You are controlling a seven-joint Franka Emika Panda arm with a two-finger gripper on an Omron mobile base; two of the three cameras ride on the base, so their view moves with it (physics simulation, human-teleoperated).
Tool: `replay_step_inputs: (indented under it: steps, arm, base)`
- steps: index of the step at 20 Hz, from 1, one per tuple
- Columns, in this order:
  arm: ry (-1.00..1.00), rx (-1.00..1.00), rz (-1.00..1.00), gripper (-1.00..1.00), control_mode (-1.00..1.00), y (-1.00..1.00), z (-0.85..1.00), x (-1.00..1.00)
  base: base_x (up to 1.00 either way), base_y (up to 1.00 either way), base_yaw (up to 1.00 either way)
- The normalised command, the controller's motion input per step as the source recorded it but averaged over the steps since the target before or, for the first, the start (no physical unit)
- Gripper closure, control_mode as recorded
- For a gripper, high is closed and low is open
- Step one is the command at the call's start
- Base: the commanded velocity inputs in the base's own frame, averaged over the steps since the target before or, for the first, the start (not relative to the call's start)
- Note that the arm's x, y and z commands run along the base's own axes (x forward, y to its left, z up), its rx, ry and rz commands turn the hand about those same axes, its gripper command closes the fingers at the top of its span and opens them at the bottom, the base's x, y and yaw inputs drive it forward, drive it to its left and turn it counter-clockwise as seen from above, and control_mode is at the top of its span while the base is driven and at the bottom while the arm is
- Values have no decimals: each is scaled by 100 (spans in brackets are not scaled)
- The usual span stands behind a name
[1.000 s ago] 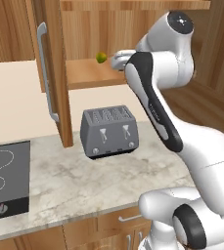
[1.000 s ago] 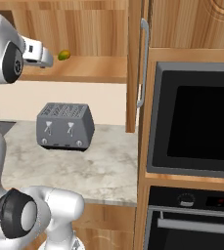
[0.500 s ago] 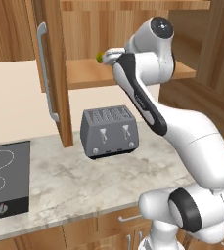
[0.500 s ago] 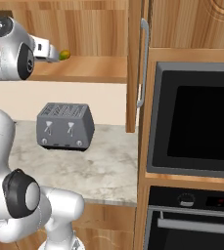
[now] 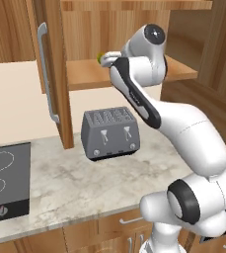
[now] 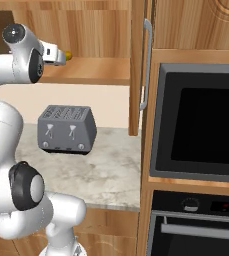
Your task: Pick the mangos from the cabinet and place them in one bowl. Pick the carrot from the sink and place it in the other bowl.
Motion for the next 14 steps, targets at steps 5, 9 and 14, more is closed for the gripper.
replay_step_inputs:
  steps: [5, 9, 14]
  arm:
    - [13, 0, 0, -100, -100, 0, 2, 31]
    - [-1, 0, 0, -100, -100, 0, -6, 32]
    - [-3, 0, 0, -100, -100, 0, -16, 35]
  base:
    - [0, 0, 0]
    - [0, 0, 0]
    - [0, 0, 0]
